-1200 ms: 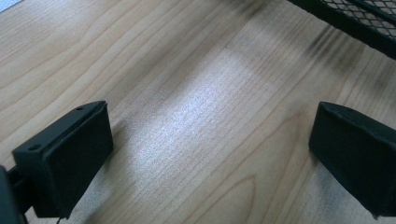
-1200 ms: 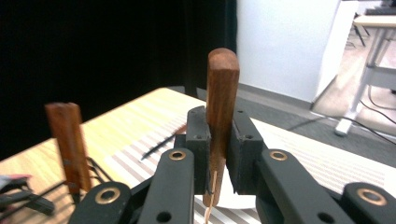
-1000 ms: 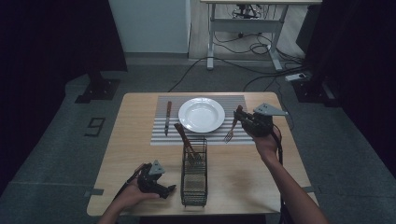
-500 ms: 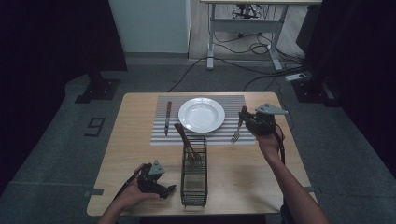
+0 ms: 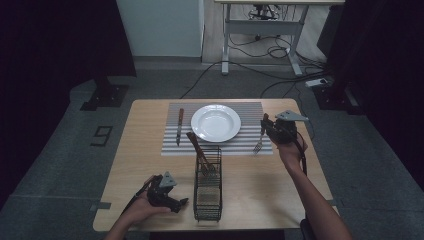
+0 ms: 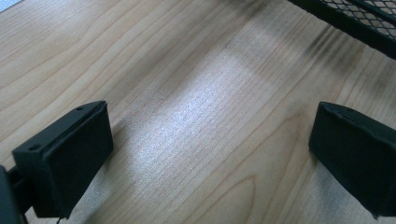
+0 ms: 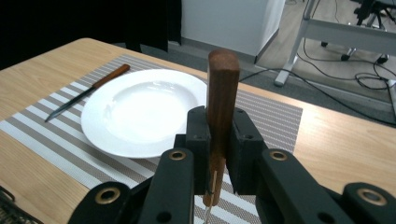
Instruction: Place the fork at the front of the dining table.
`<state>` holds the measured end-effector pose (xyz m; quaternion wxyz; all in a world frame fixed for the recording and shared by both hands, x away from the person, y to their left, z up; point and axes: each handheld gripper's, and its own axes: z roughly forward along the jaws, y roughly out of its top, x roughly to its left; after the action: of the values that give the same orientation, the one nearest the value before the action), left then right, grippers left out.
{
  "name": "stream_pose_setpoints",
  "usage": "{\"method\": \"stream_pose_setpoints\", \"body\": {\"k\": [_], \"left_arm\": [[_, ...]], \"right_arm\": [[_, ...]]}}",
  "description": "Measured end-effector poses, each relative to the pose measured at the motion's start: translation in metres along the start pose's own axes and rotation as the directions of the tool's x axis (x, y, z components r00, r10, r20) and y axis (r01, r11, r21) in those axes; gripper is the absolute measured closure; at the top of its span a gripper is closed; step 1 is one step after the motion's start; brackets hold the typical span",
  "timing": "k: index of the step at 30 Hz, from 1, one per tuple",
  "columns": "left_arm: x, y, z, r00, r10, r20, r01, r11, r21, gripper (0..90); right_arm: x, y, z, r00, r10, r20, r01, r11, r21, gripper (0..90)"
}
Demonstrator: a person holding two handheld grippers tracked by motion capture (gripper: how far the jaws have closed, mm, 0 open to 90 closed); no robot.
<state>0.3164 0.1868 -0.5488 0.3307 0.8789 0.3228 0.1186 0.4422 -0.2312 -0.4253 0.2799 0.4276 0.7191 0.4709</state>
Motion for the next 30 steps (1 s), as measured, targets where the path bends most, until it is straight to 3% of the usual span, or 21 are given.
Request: {"method": "stream_pose_setpoints", "body": {"k": [6,19,30], "left_arm": [[0.000,0.000,0.000,1.0000,0.000,0.000,0.000,1.0000,0.000,0.0],[0.000,0.000,0.000,1.0000,0.000,0.000,0.000,1.0000,0.000,0.0],[0.000,0.000,0.000,1.0000,0.000,0.000,0.000,1.0000,0.000,0.0]], "right_arm": [[-0.003,-0.006,0.010,0.9995,-0.004,0.031,0.003,1.000,0.016,80.4],[-0.003,-0.008,0.018,0.9994,0.002,0.034,-0.001,1.000,-0.009,80.3],[-0.004,-0.005,0.037,0.9990,0.012,0.043,-0.011,1.000,-0.018,80.4]]}}
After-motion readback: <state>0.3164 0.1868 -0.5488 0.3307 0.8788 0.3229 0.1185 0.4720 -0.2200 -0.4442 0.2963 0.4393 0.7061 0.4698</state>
